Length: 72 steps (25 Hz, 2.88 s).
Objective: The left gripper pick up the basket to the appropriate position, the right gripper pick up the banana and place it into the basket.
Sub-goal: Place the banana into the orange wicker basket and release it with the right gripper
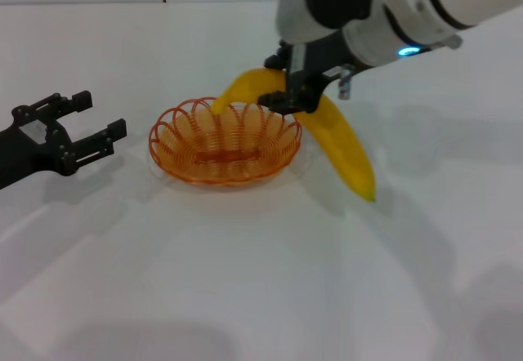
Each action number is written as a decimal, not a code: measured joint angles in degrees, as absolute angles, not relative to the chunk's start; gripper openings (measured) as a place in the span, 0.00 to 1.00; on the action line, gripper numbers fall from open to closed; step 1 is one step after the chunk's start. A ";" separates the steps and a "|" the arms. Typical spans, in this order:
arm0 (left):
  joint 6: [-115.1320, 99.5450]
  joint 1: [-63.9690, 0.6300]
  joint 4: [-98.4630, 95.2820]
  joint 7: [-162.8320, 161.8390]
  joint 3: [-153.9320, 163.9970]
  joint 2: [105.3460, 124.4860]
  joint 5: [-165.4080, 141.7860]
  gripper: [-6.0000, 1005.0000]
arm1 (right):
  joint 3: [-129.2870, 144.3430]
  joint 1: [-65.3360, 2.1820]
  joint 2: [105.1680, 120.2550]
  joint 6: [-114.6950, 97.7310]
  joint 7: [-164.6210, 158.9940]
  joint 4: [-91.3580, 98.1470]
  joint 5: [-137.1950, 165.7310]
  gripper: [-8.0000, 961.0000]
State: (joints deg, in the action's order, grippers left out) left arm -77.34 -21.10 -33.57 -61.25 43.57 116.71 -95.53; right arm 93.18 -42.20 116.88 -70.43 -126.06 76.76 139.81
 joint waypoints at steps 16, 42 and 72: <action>-77.34 -21.72 -33.39 -60.70 43.77 116.80 -95.53 0.75 | 106.38 -50.24 117.25 -58.46 -129.56 66.84 139.78 0.50; -77.34 -22.61 -32.69 -60.73 43.85 116.71 -95.97 0.75 | 112.82 -54.50 117.33 -54.32 -132.23 63.97 139.81 0.59; -76.55 -21.91 -32.46 -60.12 43.79 116.80 -95.85 0.75 | 95.20 -35.02 116.80 -65.64 -118.39 81.90 129.77 0.89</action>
State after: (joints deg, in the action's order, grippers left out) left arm -76.55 -21.91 -32.46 -60.12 43.79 116.80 -95.85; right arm 95.20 -35.02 116.80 -65.64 -118.39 81.90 129.77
